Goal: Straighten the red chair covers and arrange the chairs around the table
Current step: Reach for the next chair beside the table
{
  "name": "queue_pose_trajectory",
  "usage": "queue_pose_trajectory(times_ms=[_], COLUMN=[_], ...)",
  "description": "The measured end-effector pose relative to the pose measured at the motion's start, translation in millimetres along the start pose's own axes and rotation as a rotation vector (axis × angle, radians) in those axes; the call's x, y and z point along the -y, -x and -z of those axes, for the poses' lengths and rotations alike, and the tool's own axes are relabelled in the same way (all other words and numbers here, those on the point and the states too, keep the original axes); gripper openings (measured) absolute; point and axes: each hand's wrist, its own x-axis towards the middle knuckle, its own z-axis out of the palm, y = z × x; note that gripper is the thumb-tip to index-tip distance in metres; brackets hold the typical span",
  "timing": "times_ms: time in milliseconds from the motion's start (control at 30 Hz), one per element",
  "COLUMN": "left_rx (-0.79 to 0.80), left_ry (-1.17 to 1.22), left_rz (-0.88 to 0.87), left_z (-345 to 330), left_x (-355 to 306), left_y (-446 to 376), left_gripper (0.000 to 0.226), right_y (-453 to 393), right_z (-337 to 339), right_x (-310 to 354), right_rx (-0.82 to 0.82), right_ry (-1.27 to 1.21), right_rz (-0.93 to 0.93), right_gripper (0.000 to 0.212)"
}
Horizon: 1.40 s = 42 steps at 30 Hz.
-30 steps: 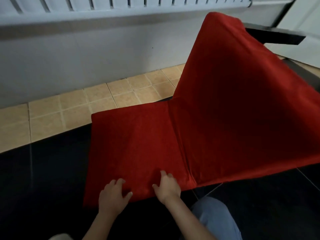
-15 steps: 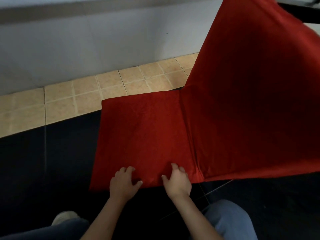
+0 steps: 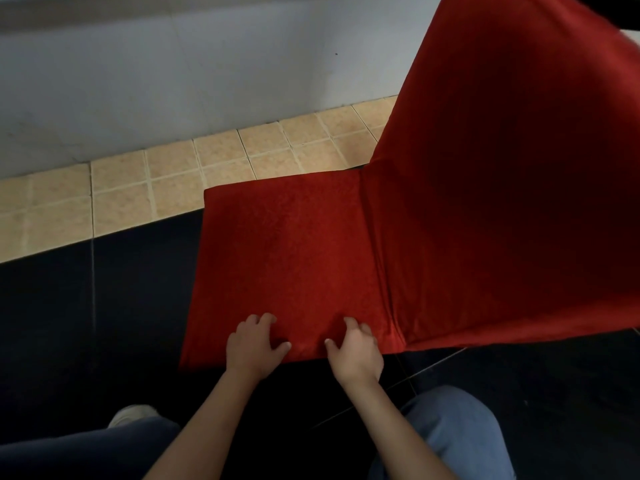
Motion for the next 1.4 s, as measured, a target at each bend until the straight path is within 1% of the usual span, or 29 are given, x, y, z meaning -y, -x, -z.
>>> queue_pose_trajectory(times_ms=[67, 167, 200, 267, 333, 400, 500, 667, 767, 867, 933, 1033, 1133, 1267, 1400], left_rx=[-0.012, -0.020, -0.017, -0.024, -0.066, -0.101, -0.115, -0.141, -0.133, -0.208, -0.209, -0.163, -0.206, -0.249, -0.299], left_ry=[0.037, 0.155, 0.181, 0.193, 0.225, 0.274, 0.323, 0.525, 0.732, 1.139, 1.321, 1.423, 1.378, 1.259, 1.280], left_rz=[0.039, 0.215, 0.274, 0.330, 0.376, 0.465, 0.576, 0.764, 0.858, 0.996, 1.014, 0.999, 1.002, 0.879, 0.863], left_z=[-4.3, -14.6, -19.2, -29.0, -34.2, -35.3, -39.6, -57.9, -65.1, -63.7, -62.1, -59.7, -59.6, -67.8, -72.6], left_x=[0.2, 0.5, -1.2, -8.3, -14.9, -14.0, -8.6, -25.6, -29.9, -28.2, -27.2, -31.3, -39.3, -46.0, -44.9], left_y=[2.0, 8.5, 11.1, 15.0, 17.2, 15.9, 15.9, 30.6, 34.0, 26.2, 18.8, 7.9, 3.6, 8.0, 3.3], left_gripper=[0.062, 0.076, 0.081, 0.090, 0.094, 0.095, 0.095, 0.101, 0.105, 0.108, 0.116, 0.130, 0.131, 0.124, 0.127], right_y=[1.6, 3.7, 4.2, 4.6, 5.5, 6.0, 5.2, 7.7, 9.1, 3.8, -3.2, -13.8, -18.7, -20.8, -22.3], right_z=[-2.7, -8.1, -11.1, -18.2, -25.0, -29.7, -32.3, -37.2, -39.2, -38.4, -38.4, -42.2, -51.1, -62.4, -68.2], right_x=[-2.1, -3.8, -3.5, -2.1, -1.1, -1.3, -3.6, -6.1, -9.1, -9.2, -3.7, 6.9, 12.6, 11.0, 10.7], right_rx=[-0.054, -0.131, -0.143, -0.138, -0.117, -0.118, -0.128, -0.144, -0.168, -0.165, -0.138, -0.149, -0.226, -0.309, -0.409], right_ry=[-0.021, -0.102, -0.145, -0.224, -0.283, -0.313, -0.334, -0.304, -0.318, -0.416, -0.510, -0.684, -0.794, -0.889, -1.029], right_rz=[-0.078, -0.230, -0.276, -0.343, -0.379, -0.384, -0.397, -0.387, -0.395, -0.455, -0.488, -0.542, -0.583, -0.583, -0.599], right_gripper=[0.068, 0.091, 0.097, 0.103, 0.105, 0.105, 0.104, 0.103, 0.103, 0.110, 0.119, 0.130, 0.135, 0.139, 0.145])
